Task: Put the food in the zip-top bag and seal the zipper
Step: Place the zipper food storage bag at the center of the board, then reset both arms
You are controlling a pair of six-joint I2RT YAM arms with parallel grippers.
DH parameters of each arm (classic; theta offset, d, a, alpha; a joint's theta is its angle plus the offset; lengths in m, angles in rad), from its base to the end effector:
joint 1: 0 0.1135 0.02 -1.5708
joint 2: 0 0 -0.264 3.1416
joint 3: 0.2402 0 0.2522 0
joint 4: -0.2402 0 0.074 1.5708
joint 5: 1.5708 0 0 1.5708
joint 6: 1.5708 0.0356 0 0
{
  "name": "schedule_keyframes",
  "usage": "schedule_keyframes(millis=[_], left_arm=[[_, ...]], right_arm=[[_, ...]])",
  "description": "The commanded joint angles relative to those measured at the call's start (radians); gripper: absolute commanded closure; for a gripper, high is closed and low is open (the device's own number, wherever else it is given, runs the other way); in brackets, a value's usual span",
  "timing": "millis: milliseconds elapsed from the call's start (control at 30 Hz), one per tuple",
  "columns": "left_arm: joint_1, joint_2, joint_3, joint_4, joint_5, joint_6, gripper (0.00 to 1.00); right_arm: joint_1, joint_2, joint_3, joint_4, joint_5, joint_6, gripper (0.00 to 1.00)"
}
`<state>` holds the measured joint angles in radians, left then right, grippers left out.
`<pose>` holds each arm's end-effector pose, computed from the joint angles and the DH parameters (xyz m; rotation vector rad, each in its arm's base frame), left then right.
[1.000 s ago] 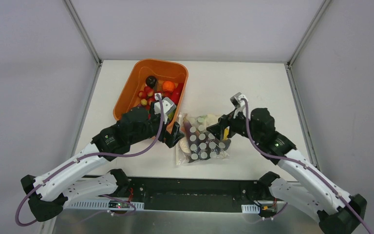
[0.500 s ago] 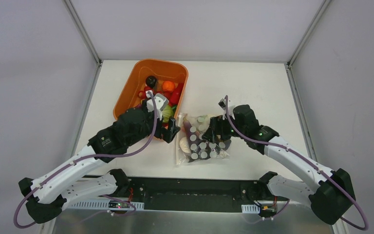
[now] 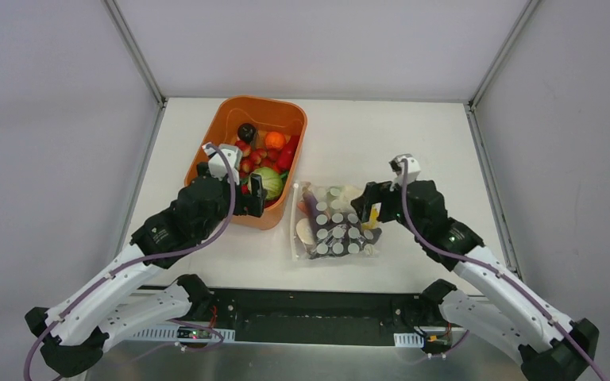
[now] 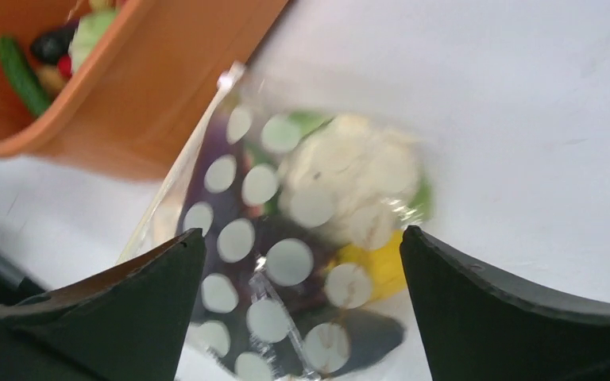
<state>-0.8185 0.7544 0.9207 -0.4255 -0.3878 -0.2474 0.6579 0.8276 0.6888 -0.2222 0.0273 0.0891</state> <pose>0.1210 -0.1096 0.3666 0.2472 1.8119 -0.4010 0.1547 0.1183 0.2947 -0.5323 1.8870 0.4696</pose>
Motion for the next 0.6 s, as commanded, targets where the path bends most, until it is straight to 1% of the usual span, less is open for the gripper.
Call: schedule_keyframes(millis=[0,67,133,200,267,400,567], left_arm=[[0.054,-0.051,-0.001,-0.067,-0.103,-0.066,0.01],[0.086,-0.064,0.002,-0.091,-0.125,-0.084,0.01],[0.127,-0.069,0.011,-0.114,-0.109,-0.088,0.01],[0.177,-0.066,0.041,-0.145,-0.051,-0.053,0.01],[0.219,-0.069,0.073,-0.198,-0.034,-0.040,0.01],[0.318,-0.087,0.100,-0.241,-0.014,-0.034,0.01],[0.426,-0.087,0.107,-0.251,0.020,-0.036,0.01]], right_arm=[[-0.002,-0.110,-0.038,0.105,0.347,-0.042,0.01],[-0.006,-0.129,-0.039,0.121,0.458,-0.042,0.00],[-0.013,-0.135,-0.031,0.127,0.513,-0.032,0.00],[-0.025,-0.131,-0.016,0.116,0.494,-0.014,0.00],[-0.035,-0.112,0.012,0.080,0.457,0.014,0.00],[-0.068,-0.057,0.054,0.018,0.431,0.071,0.00],[-0.169,0.011,0.095,-0.003,0.337,0.140,0.00]])
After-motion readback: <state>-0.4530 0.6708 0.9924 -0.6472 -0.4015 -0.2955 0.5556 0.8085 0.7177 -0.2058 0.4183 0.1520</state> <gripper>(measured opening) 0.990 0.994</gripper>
